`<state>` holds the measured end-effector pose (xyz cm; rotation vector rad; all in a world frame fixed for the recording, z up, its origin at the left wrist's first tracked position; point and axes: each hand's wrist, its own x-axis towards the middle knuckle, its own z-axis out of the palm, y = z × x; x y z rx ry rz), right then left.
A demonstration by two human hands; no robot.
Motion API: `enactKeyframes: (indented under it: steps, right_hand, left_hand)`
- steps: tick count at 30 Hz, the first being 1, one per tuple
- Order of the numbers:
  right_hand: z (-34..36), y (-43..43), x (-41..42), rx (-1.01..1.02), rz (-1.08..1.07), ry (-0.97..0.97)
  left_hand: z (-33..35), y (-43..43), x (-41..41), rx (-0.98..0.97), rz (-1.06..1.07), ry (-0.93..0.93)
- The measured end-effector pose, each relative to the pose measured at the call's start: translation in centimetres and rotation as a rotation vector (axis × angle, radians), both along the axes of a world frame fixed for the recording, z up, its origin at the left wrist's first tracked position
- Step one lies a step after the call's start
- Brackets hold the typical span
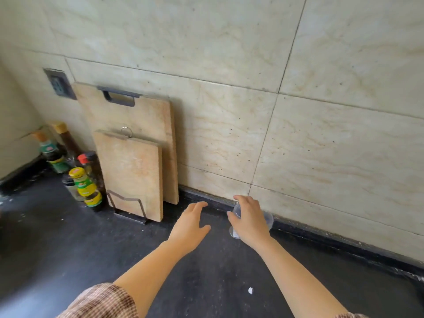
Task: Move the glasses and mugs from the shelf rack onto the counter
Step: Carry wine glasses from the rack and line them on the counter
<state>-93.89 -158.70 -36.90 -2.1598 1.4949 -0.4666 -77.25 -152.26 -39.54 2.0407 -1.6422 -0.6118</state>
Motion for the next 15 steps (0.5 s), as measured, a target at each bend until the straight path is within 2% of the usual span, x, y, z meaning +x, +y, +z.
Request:
enactKeyframes:
  steps: [3, 8, 15]
  right_hand:
    - [2.1, 2.5, 5.1, -0.05, 0.167, 0.034]
    - [4.7, 9.6, 13.8, -0.143, 0.389, 0.156]
    - [7.9, 24.6, 25.2, -0.335, 0.696, 0.353]
  left_hand:
    - [3.1, 4.2, 4.3, -0.029, 0.048, -0.213]
    - [6.9, 13.8, 11.4, 0.033, 0.27, -0.497]
    - [9.7, 32.7, 19.5, 0.148, 0.604, -0.661]
